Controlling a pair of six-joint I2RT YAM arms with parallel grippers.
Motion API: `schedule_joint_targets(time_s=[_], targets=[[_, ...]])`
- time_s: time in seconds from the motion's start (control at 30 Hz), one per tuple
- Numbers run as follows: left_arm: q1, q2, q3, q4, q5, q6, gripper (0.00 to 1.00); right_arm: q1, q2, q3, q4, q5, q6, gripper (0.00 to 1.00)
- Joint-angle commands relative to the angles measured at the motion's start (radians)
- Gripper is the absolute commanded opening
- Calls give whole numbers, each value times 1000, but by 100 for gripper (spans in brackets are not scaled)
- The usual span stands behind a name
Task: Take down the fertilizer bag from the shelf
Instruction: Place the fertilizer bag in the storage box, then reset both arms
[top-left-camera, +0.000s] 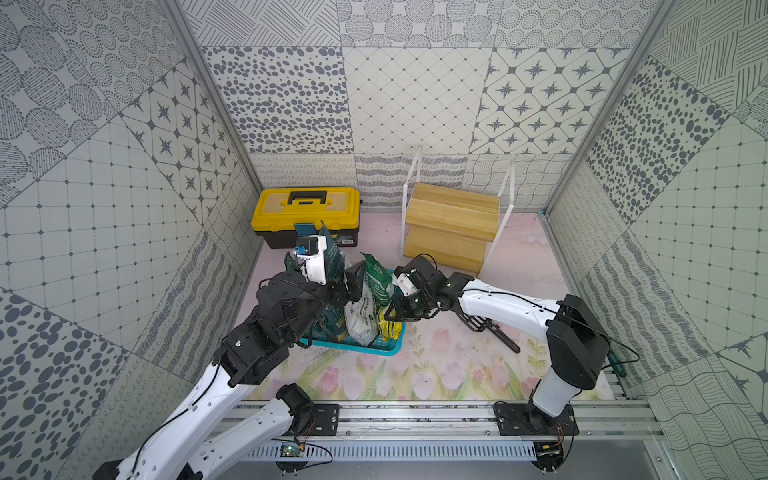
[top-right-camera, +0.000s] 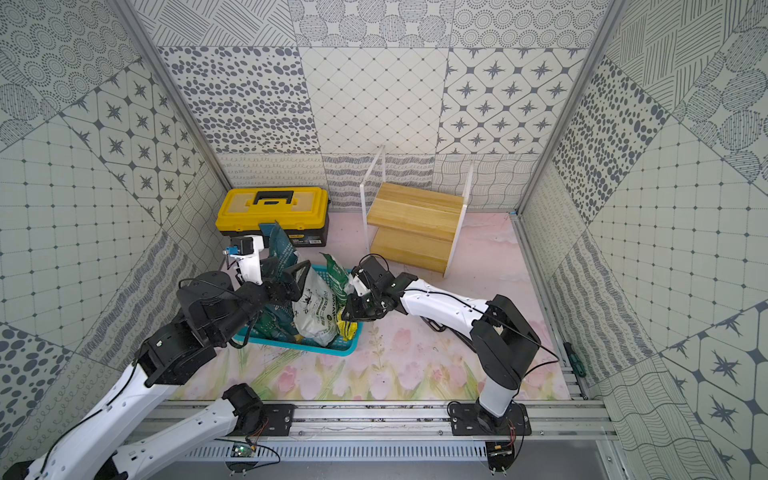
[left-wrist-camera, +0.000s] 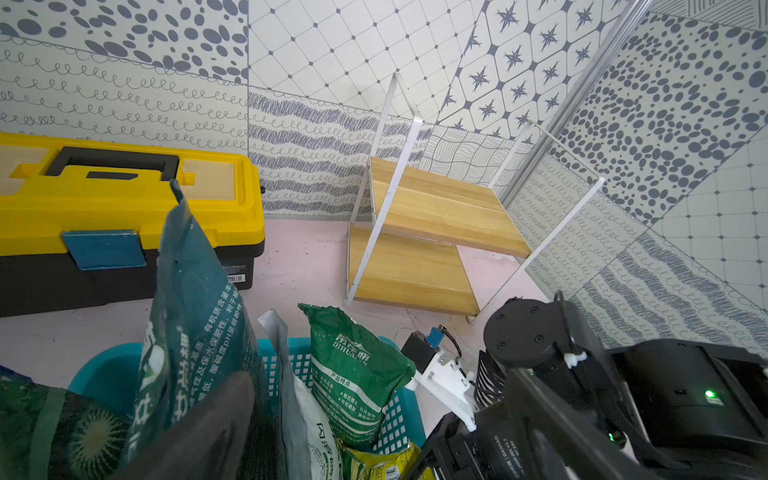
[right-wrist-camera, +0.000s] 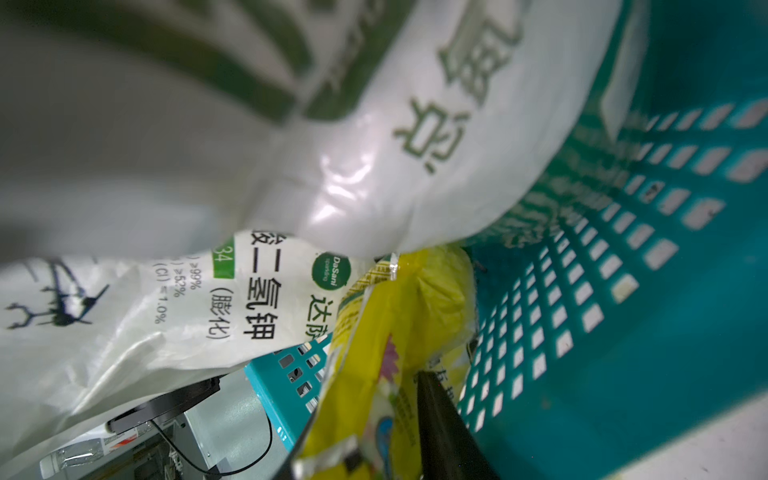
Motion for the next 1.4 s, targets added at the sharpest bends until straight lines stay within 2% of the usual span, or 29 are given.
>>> schedule_joint_targets(time_s=[0.0,0.1,0.23,0.3,0.4,0.5,0.67,0.73,0.8,0.93,1.0,1.13,1.27,1.37], targets=[[45,71,122,-107,51,25,100,-10,-100,64,-33,67,-89,34],[166,138,232,-227,145,-2,100,-21,-185,85,-86,158,-160,37],[359,105,219,-176,186,-17,100,-61,-322,75,-148,322,-249,41],[448,94,210,-170,186,-17,100,-139,-391,39,-158,332,-237,42],[579,95,174,-168,227,-14,100,-315,-487,-27,-159,260,-204,41],[674,84,94,-139,228,-33,100,-454,-561,-68,-161,304,-253,41],[792,31,-109,-6,46,-82,100,-726,-579,-103,-169,351,-287,43],[829,3,-191,45,3,-93,100,-813,-573,-132,-155,362,-299,45],[848,-29,-289,145,43,-57,100,-876,-563,-182,-107,392,-312,46],[850,-63,-468,346,338,56,100,-922,-537,-321,75,474,-367,49],[849,-52,-515,377,384,56,100,-927,-513,-362,148,494,-381,50],[850,-4,-585,432,480,91,100,-928,-477,-454,334,425,-429,51],[849,68,-636,552,572,100,100,-926,-463,-581,568,354,-449,51],[847,139,-667,649,618,133,100,-923,-440,-632,664,330,-463,51]])
